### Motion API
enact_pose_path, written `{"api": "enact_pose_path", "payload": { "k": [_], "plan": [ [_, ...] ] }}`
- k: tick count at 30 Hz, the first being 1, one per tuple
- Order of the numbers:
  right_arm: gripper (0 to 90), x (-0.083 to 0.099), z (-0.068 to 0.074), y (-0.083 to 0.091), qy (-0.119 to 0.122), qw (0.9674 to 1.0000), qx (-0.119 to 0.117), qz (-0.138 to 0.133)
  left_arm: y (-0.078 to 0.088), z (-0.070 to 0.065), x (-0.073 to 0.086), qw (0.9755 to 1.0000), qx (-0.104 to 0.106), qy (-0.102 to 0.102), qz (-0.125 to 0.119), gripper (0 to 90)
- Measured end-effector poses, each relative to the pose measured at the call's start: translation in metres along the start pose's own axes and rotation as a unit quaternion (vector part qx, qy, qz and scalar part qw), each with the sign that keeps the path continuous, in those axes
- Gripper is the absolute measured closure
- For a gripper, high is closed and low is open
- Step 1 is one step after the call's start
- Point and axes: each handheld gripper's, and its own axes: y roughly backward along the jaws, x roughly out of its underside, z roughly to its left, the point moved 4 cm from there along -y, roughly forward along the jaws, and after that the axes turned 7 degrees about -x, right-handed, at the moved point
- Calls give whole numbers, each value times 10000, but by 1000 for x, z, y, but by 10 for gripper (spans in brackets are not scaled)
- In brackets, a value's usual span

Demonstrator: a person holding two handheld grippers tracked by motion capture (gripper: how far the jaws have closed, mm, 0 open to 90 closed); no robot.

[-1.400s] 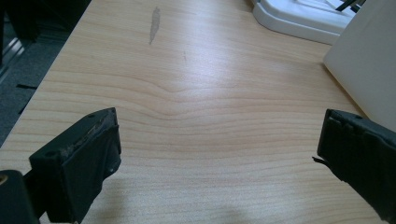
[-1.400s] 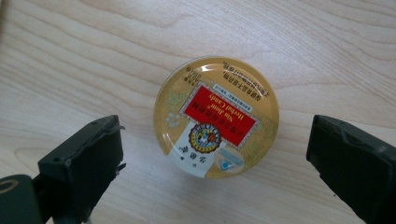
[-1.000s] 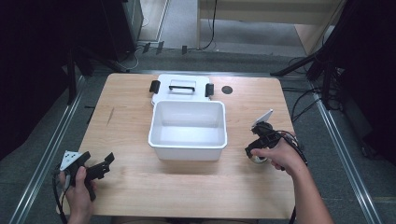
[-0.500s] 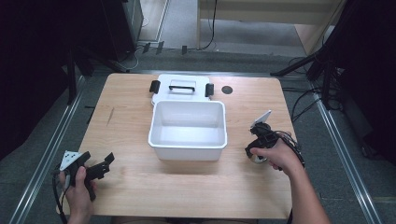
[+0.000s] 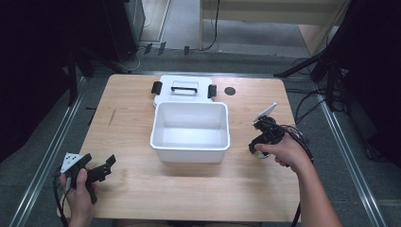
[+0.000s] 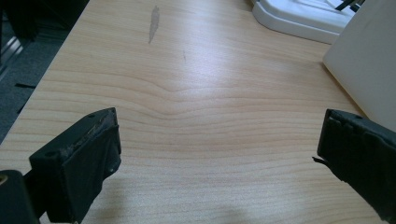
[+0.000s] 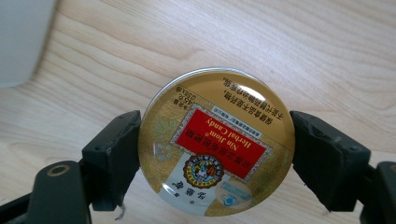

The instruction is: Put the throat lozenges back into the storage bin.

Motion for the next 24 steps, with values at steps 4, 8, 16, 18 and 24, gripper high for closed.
{"api": "enact_pose_path", "payload": {
  "k": [4, 8, 16, 18, 24],
  "plan": [
    [208, -7, 6, 14, 166, 9998, -18, -76, 0, 0, 0, 10000, 3, -1, 1, 0],
    [209, -14, 14, 30, 302, 9994, -24, -160, 0, 0, 0, 10000, 14, 11, -1, 0],
    [209, -31, 32, 56, 540, 9981, -47, -307, 0, 0, 0, 10000, 17, 26, 4, 0],
    [209, -35, 37, 61, 616, 9975, -57, -327, 0, 0, 0, 10000, 17, 28, 7, 0],
    [209, -45, 52, 75, 801, 9959, -76, -402, 0, 1, 0, 10000, 26, 37, 9, 0]
  ]
}}
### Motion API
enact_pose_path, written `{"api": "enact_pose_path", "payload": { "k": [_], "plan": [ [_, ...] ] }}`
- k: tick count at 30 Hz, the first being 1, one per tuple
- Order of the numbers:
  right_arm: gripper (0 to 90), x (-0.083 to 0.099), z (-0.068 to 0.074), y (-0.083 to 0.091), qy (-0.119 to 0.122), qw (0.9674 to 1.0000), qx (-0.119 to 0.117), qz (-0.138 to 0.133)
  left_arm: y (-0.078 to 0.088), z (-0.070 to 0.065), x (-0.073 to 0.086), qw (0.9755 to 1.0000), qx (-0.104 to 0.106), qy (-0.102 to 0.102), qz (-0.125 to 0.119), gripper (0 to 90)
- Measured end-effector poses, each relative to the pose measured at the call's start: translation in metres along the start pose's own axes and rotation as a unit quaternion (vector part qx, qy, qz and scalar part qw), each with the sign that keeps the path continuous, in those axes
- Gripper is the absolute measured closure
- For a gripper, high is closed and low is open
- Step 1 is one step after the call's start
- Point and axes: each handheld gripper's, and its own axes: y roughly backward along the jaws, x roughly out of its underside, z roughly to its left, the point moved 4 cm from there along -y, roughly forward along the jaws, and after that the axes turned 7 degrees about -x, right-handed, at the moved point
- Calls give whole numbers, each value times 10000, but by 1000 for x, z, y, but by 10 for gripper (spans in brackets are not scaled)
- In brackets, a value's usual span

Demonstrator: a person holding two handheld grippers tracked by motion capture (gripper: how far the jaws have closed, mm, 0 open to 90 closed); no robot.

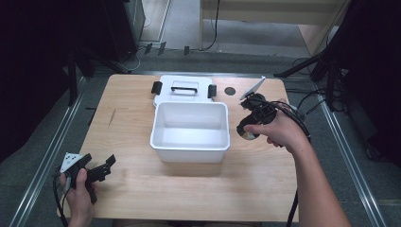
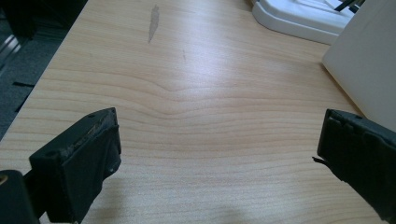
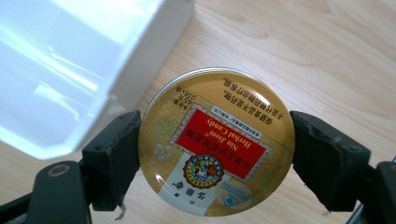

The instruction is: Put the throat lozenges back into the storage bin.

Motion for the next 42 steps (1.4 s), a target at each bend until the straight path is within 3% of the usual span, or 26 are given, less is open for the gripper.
{"api": "enact_pose_path", "payload": {
  "k": [14, 17, 21, 25, 35, 42],
  "plan": [
    [209, -27, 28, 14, 412, 9991, -24, -82, -1, 0, 0, 10000, 35, 35, -9, 0],
    [209, -32, 36, 14, 658, 9977, -80, -168, -1, 0, 0, 10000, 38, 39, -2, 0],
    [209, -37, 47, 11, 1202, 9924, -136, -217, -1, 0, 0, 10000, 42, 49, 0, 0],
    [208, -41, 56, 6, 1864, 9819, -152, -295, -1, 1, 0, 10000, 44, 46, 4, 0],
    [208, -45, 71, -8, 2643, 9637, -299, -217, -1, 1, 0, 10000, 57, 54, 6, 0],
    [208, -49, 77, -16, 2850, 9578, -324, -172, -1, 1, 0, 10000, 67, 50, 6, 0]
  ]
}}
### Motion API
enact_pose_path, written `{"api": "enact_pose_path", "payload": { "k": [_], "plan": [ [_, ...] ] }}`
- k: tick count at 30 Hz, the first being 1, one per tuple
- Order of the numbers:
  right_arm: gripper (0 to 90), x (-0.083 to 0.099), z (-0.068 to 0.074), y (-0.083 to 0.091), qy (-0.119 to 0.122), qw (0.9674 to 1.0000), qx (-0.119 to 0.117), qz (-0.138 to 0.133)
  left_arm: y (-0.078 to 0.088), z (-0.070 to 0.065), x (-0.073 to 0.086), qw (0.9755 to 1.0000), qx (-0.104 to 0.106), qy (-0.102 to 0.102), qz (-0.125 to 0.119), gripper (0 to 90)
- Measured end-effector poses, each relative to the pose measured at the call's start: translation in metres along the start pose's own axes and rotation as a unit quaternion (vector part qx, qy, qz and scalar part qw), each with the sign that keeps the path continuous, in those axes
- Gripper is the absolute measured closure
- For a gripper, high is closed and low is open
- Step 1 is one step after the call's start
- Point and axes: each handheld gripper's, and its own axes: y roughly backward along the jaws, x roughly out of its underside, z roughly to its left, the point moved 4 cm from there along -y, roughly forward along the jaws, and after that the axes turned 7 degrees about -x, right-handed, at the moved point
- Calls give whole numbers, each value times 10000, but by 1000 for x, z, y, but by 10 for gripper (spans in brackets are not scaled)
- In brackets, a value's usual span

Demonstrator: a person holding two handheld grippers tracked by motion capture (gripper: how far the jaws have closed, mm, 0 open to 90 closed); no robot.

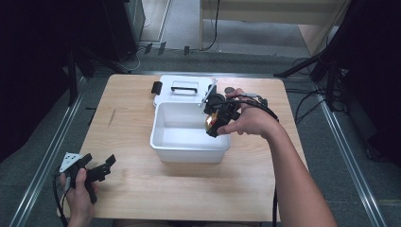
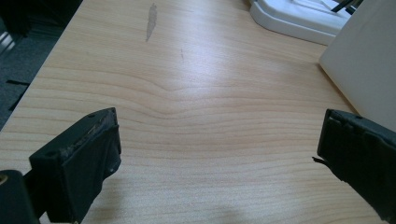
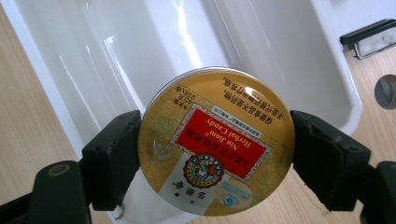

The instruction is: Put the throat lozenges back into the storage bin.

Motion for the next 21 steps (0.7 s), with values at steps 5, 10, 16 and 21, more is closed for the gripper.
{"api": "enact_pose_path", "payload": {
  "k": [5, 10, 16, 21],
  "plan": [
    [208, 1, -1, -9, 111, 9998, 17, 177, 0, 0, 0, 10000, 10, 1, 4, 0],
    [208, 2, -1, -18, 209, 9993, 76, 298, 0, 0, 0, 10000, 18, 5, 7, 0],
    [208, 3, -1, -27, 211, 9993, -1, 325, 0, 0, 0, 10000, 22, 6, 16, 0],
    [207, 6, -3, -37, 160, 9992, -110, 361, 0, 0, 0, 10000, 23, -3, 21, 0]
  ]
}}
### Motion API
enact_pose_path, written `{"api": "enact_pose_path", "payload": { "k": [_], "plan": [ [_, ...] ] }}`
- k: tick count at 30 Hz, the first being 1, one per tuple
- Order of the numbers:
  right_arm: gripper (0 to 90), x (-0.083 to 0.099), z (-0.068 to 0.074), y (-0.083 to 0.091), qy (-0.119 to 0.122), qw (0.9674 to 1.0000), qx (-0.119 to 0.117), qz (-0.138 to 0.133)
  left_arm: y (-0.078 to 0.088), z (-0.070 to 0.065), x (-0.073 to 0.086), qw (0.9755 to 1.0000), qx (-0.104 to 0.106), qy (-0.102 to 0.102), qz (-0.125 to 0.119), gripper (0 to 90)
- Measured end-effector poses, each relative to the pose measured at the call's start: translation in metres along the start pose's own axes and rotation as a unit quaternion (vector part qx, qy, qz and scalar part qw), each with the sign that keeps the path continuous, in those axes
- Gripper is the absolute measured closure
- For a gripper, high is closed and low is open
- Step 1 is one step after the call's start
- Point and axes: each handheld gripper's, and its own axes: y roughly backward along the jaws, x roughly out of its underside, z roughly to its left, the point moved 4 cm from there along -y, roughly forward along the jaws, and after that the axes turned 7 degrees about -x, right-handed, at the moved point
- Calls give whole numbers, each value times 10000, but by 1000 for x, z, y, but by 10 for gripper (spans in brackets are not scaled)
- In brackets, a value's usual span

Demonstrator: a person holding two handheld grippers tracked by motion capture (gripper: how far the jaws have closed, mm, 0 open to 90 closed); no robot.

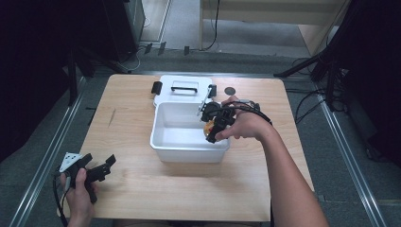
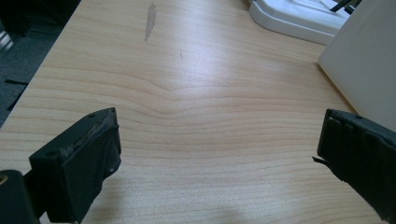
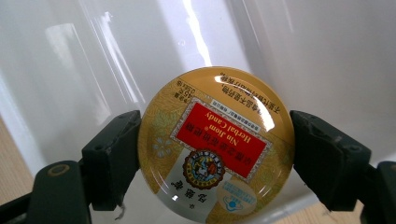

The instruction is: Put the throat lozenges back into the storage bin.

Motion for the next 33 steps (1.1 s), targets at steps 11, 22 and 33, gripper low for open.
{"api": "enact_pose_path", "payload": {
  "k": [11, 22, 33],
  "plan": [
    [208, -1, -5, -22, -62, 9996, -92, 272, 0, 0, 0, 10000, 14, 7, 6, 0],
    [208, -5, -7, -36, -115, 9982, -38, 584, 0, 0, 0, 10000, 21, 13, 8, 0],
    [205, -6, -7, -38, -62, 9978, 57, 658, 0, 1, 0, 10000, 27, 16, 19, 0]
  ]
}}
